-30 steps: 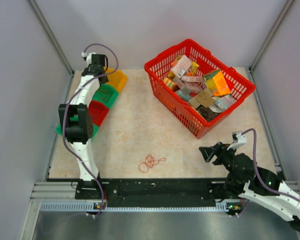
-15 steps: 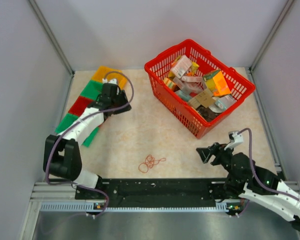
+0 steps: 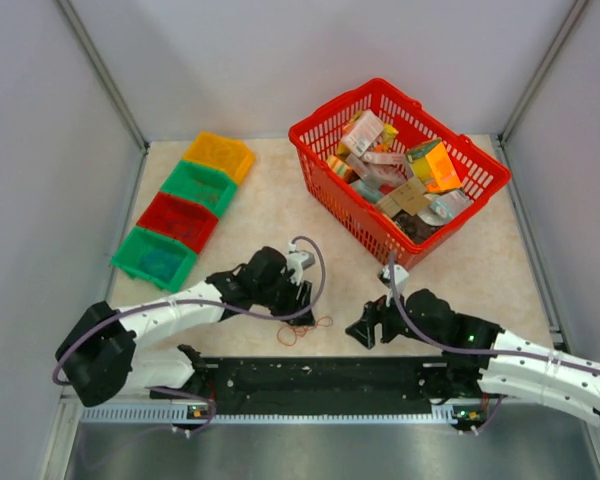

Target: Untangle the cables

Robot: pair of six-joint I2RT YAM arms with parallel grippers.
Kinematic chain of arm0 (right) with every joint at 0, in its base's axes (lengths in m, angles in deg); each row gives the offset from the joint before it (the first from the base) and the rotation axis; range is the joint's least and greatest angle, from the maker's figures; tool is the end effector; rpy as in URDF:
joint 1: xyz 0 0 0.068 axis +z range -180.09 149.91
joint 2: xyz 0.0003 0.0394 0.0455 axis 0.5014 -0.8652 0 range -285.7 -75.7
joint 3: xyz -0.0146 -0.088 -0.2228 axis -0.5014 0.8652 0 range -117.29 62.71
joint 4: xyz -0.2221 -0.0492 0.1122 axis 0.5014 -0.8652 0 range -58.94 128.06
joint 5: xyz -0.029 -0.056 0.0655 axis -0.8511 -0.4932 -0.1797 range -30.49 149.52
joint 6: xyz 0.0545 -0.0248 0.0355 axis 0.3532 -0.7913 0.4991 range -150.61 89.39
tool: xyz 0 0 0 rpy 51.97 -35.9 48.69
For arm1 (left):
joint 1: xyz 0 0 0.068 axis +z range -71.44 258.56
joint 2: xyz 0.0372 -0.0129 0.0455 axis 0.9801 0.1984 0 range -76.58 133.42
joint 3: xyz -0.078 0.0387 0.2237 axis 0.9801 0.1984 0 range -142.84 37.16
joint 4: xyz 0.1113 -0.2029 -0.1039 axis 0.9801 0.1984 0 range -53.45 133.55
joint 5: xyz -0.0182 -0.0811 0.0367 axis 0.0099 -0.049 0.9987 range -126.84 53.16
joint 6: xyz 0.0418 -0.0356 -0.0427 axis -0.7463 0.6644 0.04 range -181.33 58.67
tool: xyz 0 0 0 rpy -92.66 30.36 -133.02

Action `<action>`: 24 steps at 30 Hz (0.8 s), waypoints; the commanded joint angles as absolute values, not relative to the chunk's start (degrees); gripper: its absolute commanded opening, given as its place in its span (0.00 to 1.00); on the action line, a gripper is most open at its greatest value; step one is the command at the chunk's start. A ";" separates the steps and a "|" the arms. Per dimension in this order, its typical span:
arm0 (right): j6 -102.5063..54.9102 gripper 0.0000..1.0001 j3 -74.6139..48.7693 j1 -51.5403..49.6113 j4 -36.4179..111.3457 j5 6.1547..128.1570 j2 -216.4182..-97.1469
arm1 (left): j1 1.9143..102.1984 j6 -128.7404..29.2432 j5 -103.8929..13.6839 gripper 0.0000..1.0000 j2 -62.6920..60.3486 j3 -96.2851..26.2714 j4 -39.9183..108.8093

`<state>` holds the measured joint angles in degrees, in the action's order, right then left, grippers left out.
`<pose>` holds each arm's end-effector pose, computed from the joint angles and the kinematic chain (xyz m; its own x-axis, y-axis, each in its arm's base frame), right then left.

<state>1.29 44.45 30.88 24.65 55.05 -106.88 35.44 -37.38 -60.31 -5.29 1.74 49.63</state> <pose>0.0933 0.1590 0.1803 -0.6255 -0.0413 -0.7791 -0.5976 0.6674 0.4443 0.1713 -0.1912 0.1464 -0.8351 0.2717 -0.4783 0.5239 0.6579 -0.5410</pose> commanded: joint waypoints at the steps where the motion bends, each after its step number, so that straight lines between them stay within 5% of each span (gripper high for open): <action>1: 1.29 0.76 46.62 31.17 37.53 62.68 -109.19 | 27.60 -39.61 -54.09 0.52 -7.24 1.40 42.96; 7: 3.84 0.77 47.50 31.26 33.41 57.60 -105.51 | 22.23 -42.25 -51.35 0.40 3.12 -4.31 46.04; 13: 8.58 0.78 51.10 31.17 30.41 53.28 -99.18 | 21.16 -41.20 -51.34 0.00 3.15 -6.25 45.08; 24: 5.96 0.81 52.87 31.26 34.89 57.83 -91.61 | 21.51 -35.23 -60.21 0.00 -7.15 -10.91 39.28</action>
